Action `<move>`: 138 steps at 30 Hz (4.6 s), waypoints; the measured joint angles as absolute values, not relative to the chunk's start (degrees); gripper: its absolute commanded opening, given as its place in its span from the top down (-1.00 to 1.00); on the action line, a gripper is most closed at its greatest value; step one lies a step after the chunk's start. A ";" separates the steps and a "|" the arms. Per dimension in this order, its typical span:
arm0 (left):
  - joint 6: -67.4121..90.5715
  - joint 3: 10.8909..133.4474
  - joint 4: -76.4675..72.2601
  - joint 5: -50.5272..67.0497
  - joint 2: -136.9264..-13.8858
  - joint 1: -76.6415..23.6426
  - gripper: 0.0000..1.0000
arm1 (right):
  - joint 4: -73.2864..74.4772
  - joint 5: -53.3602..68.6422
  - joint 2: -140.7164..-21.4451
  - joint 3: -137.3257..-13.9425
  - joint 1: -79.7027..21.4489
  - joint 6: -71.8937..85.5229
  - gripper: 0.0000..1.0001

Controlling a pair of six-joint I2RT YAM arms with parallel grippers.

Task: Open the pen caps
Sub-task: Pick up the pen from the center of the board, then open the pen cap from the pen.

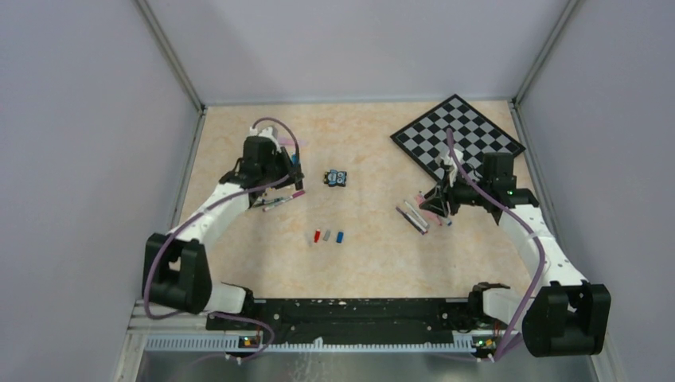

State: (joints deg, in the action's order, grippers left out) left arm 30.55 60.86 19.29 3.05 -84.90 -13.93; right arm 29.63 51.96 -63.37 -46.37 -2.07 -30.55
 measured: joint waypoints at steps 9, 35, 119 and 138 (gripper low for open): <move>40.14 27.27 -23.88 28.71 -66.11 -22.20 1.00 | 23.44 65.52 -60.16 -38.63 -2.11 -26.70 -0.17; 53.93 39.42 -36.49 -16.21 -80.25 -58.30 1.00 | -6.61 65.67 -62.59 -31.38 -12.38 4.47 -0.17; 41.89 24.36 -70.83 24.43 -79.40 -48.12 0.95 | 13.34 79.48 -68.05 -36.91 -17.10 -16.84 1.00; 42.52 27.57 -71.96 26.70 -84.16 -50.22 1.00 | 6.33 80.60 -68.12 -36.82 -17.15 -9.15 0.12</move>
